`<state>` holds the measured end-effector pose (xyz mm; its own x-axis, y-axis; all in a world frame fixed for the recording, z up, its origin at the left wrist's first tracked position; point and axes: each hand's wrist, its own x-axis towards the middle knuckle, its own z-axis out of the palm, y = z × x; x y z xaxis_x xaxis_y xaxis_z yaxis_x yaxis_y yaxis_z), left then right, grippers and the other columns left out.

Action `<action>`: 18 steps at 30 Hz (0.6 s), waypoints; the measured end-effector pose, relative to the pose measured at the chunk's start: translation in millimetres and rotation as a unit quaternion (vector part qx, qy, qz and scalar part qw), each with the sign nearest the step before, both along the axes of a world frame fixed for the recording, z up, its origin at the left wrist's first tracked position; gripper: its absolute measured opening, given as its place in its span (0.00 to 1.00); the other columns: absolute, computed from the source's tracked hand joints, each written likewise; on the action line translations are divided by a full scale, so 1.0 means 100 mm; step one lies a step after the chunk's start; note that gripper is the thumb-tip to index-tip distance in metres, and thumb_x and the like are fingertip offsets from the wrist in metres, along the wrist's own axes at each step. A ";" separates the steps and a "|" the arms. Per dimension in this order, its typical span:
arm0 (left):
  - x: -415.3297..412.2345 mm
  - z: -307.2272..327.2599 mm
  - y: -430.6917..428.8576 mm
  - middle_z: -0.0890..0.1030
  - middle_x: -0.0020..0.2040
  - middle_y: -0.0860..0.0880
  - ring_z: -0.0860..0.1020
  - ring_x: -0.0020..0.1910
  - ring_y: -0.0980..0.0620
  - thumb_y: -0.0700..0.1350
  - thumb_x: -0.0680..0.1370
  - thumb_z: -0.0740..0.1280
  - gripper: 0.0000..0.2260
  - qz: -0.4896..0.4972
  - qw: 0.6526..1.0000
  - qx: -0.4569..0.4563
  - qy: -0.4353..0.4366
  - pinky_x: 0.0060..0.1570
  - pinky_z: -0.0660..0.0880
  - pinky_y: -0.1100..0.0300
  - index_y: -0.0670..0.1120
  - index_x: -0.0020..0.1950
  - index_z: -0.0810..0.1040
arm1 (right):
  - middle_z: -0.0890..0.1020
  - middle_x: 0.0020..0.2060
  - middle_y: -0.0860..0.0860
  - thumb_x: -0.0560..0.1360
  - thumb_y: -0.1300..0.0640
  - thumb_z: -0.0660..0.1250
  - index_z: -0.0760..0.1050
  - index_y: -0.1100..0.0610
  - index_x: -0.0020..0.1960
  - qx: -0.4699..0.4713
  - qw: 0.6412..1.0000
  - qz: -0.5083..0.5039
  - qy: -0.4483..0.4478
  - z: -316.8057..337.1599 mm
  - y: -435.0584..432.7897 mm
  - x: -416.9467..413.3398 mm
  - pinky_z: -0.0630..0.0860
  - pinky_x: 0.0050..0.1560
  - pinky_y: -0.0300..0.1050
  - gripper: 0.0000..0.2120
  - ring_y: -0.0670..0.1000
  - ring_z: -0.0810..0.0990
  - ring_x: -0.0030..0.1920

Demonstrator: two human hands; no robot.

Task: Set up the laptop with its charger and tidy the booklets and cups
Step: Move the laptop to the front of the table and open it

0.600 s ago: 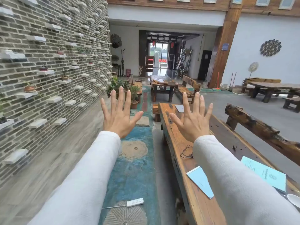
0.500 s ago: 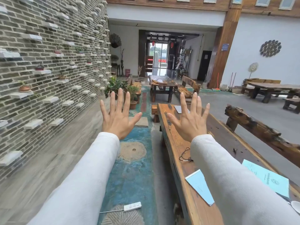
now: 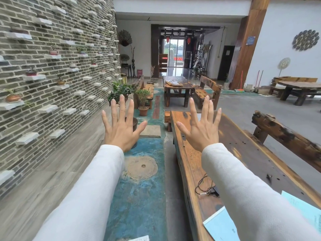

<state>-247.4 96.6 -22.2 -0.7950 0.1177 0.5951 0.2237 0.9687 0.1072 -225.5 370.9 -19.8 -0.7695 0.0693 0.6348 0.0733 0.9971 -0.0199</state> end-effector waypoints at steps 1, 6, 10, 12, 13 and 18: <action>-0.15 -0.01 0.02 0.28 0.78 0.51 0.29 0.77 0.46 0.70 0.79 0.43 0.37 0.005 1.000 0.001 0.000 0.73 0.35 0.35 0.53 0.80 0.34 | 0.41 0.81 0.63 0.77 0.27 0.44 0.38 0.47 0.82 0.001 1.000 0.002 -0.003 -0.03 0.01 -0.14 0.39 0.76 0.70 0.41 0.64 0.42 0.81; -0.95 -0.12 0.05 0.27 0.78 0.52 0.28 0.77 0.46 0.70 0.80 0.44 0.37 -0.005 1.000 -0.004 -0.003 0.73 0.35 0.34 0.54 0.79 0.31 | 0.41 0.81 0.61 0.77 0.26 0.44 0.38 0.46 0.82 0.003 1.000 -0.002 -0.014 -0.20 0.06 -0.92 0.40 0.76 0.71 0.41 0.63 0.42 0.81; -1.67 -0.19 -0.03 0.27 0.78 0.53 0.28 0.77 0.47 0.70 0.80 0.42 0.36 -0.009 1.000 -0.008 -0.004 0.73 0.35 0.34 0.55 0.79 0.31 | 0.40 0.81 0.61 0.78 0.26 0.43 0.38 0.46 0.82 0.009 1.000 -0.016 -0.013 -0.24 0.06 -1.63 0.41 0.76 0.71 0.41 0.63 0.42 0.81; -2.08 -0.22 -0.10 0.27 0.78 0.53 0.28 0.77 0.47 0.70 0.79 0.41 0.36 -0.004 1.000 -0.010 -0.008 0.73 0.35 0.34 0.54 0.79 0.30 | 0.40 0.81 0.61 0.78 0.26 0.43 0.36 0.46 0.82 0.001 1.000 -0.024 -0.017 -0.22 0.03 -2.05 0.40 0.76 0.71 0.41 0.63 0.42 0.81; -2.29 -0.23 -0.13 0.27 0.78 0.53 0.28 0.77 0.47 0.70 0.79 0.41 0.36 -0.002 1.000 -0.010 -0.010 0.73 0.35 0.33 0.54 0.79 0.30 | 0.39 0.81 0.61 0.78 0.26 0.43 0.35 0.46 0.82 0.000 0.999 -0.029 -0.020 -0.20 0.00 -2.25 0.40 0.76 0.70 0.41 0.63 0.42 0.81; -3.32 -0.16 -0.29 0.27 0.78 0.53 0.27 0.76 0.48 0.70 0.79 0.41 0.36 -0.002 1.000 -0.009 -0.019 0.73 0.35 0.34 0.53 0.79 0.31 | 0.39 0.81 0.61 0.78 0.26 0.43 0.33 0.46 0.81 -0.011 0.999 -0.032 -0.018 -0.07 -0.18 -3.22 0.38 0.77 0.69 0.41 0.63 0.41 0.81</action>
